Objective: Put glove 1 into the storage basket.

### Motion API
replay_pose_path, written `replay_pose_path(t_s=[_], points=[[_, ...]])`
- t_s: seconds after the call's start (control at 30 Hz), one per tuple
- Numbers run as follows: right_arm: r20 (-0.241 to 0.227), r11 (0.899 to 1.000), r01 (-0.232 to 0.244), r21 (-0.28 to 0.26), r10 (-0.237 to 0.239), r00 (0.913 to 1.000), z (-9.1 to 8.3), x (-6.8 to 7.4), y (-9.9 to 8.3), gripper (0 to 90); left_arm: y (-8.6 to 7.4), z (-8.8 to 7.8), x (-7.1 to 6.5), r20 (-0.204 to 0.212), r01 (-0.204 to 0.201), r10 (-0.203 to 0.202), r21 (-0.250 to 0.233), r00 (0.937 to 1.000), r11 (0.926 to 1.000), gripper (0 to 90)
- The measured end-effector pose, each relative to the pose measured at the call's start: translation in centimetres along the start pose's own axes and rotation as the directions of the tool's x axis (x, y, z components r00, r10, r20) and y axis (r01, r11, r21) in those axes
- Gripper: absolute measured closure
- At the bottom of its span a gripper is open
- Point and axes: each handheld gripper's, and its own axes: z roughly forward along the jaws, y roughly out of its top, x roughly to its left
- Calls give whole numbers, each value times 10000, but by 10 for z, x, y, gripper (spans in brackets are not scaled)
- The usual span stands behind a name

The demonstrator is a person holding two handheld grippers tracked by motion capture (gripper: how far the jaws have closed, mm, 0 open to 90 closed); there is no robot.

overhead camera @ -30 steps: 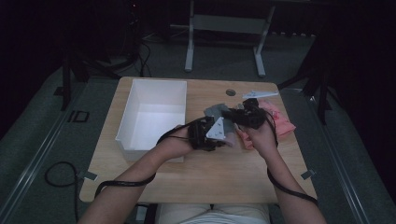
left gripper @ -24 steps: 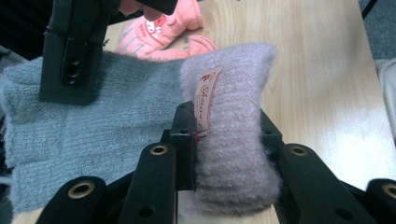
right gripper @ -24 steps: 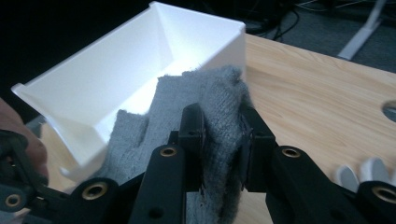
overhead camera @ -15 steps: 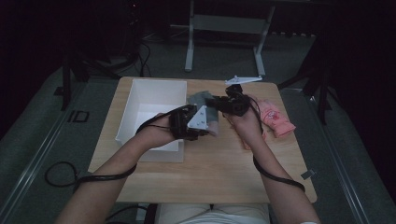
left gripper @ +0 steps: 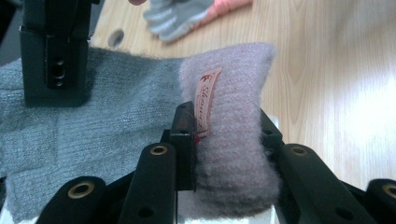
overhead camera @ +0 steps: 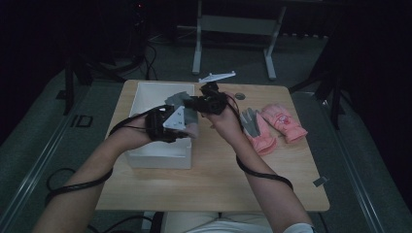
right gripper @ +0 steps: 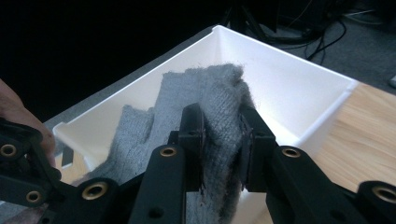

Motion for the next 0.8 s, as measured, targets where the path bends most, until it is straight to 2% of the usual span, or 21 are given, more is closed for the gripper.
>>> replay_pose_path(t_s=[0.23,0.37,0.4,0.57,0.6,0.63,0.67,0.7,0.8], points=[[-131,9984,-53,559,60,9999,43,12,1,740,-36,7,4,194,521,-528,356,9984,9980,689],[-49,9957,-172,909,177,9998,62,10,-2,740,-48,19,7,261,618,-633,567,9977,9965,689],[-49,9957,-172,909,177,9998,62,10,-2,740,-48,19,7,261,618,-633,567,9977,9965,689],[383,9874,-168,1573,109,9992,83,3,-9,738,-55,46,7,382,36,-90,1385,9992,9904,688],[402,9849,-178,1720,110,9991,86,2,-10,739,-55,56,6,483,-486,398,1963,9980,9793,689],[402,9849,-178,1720,110,9991,86,2,-10,739,-55,56,6,483,-486,398,1963,9980,9793,688],[480,9796,-186,2000,91,9988,90,0,-12,737,-54,64,6,670,-760,626,2223,9958,9720,688],[562,9739,-167,2264,41,9984,94,-2,-15,736,-53,69,6,774,-864,705,2273,9945,9700,688],[597,9663,-92,2574,-64,9982,97,-3,-16,726,-51,79,7,983,-837,621,2339,9932,9687,687]])
